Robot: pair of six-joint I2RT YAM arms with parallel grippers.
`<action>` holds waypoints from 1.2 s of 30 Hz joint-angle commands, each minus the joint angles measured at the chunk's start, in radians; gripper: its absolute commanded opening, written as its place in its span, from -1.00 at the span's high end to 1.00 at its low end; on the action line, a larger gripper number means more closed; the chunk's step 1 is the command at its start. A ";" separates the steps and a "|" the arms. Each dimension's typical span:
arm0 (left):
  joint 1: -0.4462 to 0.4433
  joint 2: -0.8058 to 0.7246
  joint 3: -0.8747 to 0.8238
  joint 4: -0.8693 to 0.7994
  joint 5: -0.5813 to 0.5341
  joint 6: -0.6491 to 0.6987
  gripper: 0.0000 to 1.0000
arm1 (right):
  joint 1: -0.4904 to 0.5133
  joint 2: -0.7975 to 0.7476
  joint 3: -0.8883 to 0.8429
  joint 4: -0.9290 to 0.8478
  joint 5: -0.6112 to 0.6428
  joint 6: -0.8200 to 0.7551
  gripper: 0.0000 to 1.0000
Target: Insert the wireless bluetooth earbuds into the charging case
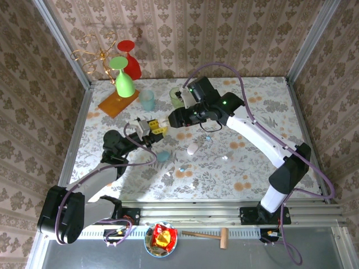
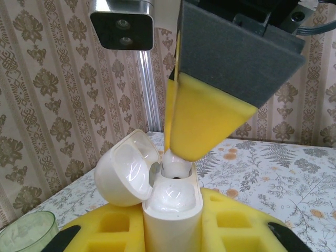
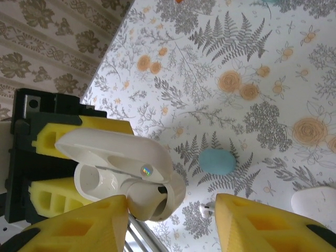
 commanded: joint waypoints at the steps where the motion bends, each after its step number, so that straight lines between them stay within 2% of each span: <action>1: 0.000 -0.008 -0.001 0.056 0.002 -0.012 1.00 | 0.005 0.006 0.041 -0.085 0.021 -0.039 0.05; 7: 0.000 -0.016 -0.001 0.058 0.013 -0.024 1.00 | 0.009 0.033 0.102 -0.193 0.144 -0.089 0.07; 10: 0.000 -0.016 0.002 0.058 0.019 -0.027 1.00 | 0.017 0.026 0.113 -0.167 0.083 -0.085 0.06; 15: 0.001 -0.018 -0.005 0.058 0.013 -0.026 1.00 | 0.019 -0.048 0.044 -0.017 -0.063 -0.046 0.01; 18: 0.000 -0.015 -0.006 0.060 0.015 -0.028 1.00 | 0.019 -0.073 0.015 0.054 -0.095 -0.017 -0.03; 22: 0.000 -0.006 -0.001 0.082 0.025 -0.040 1.00 | 0.017 -0.039 0.022 0.070 -0.044 0.023 -0.06; 26: 0.000 -0.004 0.002 0.103 0.033 -0.061 1.00 | 0.005 0.000 0.032 0.015 0.032 0.042 0.06; 30: 0.003 -0.005 0.005 0.100 0.032 -0.066 1.00 | 0.005 0.006 0.014 -0.004 0.038 0.033 0.11; 36: 0.001 0.015 0.019 0.107 0.031 -0.073 1.00 | 0.017 0.010 0.022 -0.036 0.005 -0.001 0.06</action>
